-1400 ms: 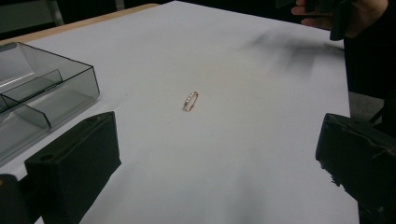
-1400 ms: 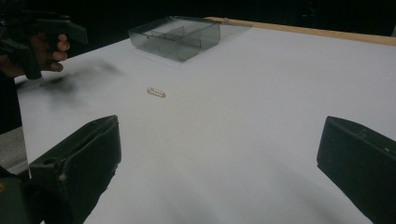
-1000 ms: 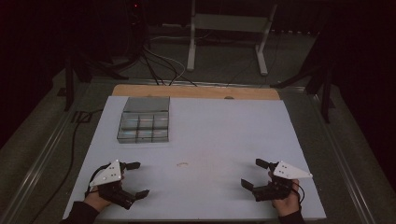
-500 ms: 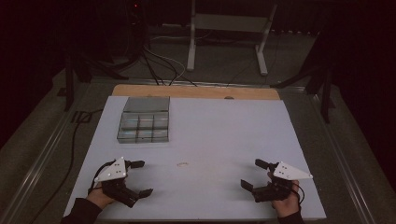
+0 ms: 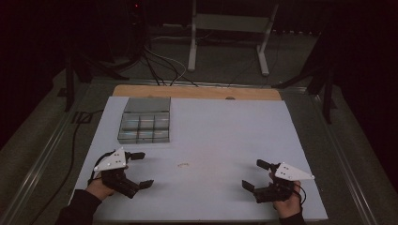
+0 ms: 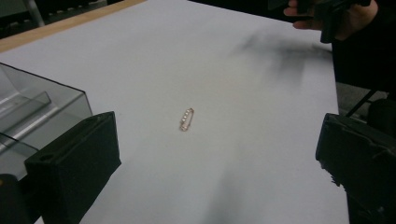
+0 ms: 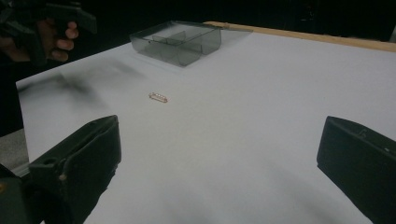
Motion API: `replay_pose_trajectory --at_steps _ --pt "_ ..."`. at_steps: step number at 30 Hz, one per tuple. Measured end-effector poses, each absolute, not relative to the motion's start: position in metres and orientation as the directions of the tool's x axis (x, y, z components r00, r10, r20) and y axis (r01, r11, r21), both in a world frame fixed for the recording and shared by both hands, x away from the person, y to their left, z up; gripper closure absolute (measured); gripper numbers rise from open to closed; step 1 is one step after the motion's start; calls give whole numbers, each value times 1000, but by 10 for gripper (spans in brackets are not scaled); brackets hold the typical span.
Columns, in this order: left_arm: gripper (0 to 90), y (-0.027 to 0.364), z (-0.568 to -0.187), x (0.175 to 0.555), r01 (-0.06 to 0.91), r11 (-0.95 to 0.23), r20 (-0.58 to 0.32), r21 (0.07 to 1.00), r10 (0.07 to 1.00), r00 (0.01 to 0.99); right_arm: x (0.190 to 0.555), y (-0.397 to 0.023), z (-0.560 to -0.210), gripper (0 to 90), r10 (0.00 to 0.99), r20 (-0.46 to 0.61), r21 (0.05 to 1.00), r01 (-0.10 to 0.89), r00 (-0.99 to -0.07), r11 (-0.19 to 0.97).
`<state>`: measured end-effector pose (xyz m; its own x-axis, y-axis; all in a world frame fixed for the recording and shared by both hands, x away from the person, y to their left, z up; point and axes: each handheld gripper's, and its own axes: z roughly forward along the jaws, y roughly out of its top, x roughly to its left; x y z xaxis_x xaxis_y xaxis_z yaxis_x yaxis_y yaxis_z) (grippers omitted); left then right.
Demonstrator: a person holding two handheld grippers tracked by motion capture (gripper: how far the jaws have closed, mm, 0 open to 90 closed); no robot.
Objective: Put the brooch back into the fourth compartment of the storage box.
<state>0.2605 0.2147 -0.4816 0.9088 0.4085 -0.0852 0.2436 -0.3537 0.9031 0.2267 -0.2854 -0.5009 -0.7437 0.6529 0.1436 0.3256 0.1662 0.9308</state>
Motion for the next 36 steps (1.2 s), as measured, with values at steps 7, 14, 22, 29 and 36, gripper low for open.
replay_pose_trajectory --at_steps 7,14,22,29,36 --pt "13 210 -475 271 244 -349 -96 905 392 915 227 -285 -501 0 652 143 930 326 -745 168" --pt "13 204 -469 278 235 -352 -94 906 375 922 227 -286 -501 0 652 144 930 327 -744 167" --pt "13 193 -466 290 224 -395 -87 891 336 938 227 -285 -501 0 650 146 930 328 -746 168" --pt "13 183 -464 301 215 -411 -85 886 312 946 227 -285 -501 0 646 148 930 329 -749 167" --pt "13 166 -468 315 232 -448 -114 864 274 955 227 -286 -501 0 648 148 929 329 -747 167"
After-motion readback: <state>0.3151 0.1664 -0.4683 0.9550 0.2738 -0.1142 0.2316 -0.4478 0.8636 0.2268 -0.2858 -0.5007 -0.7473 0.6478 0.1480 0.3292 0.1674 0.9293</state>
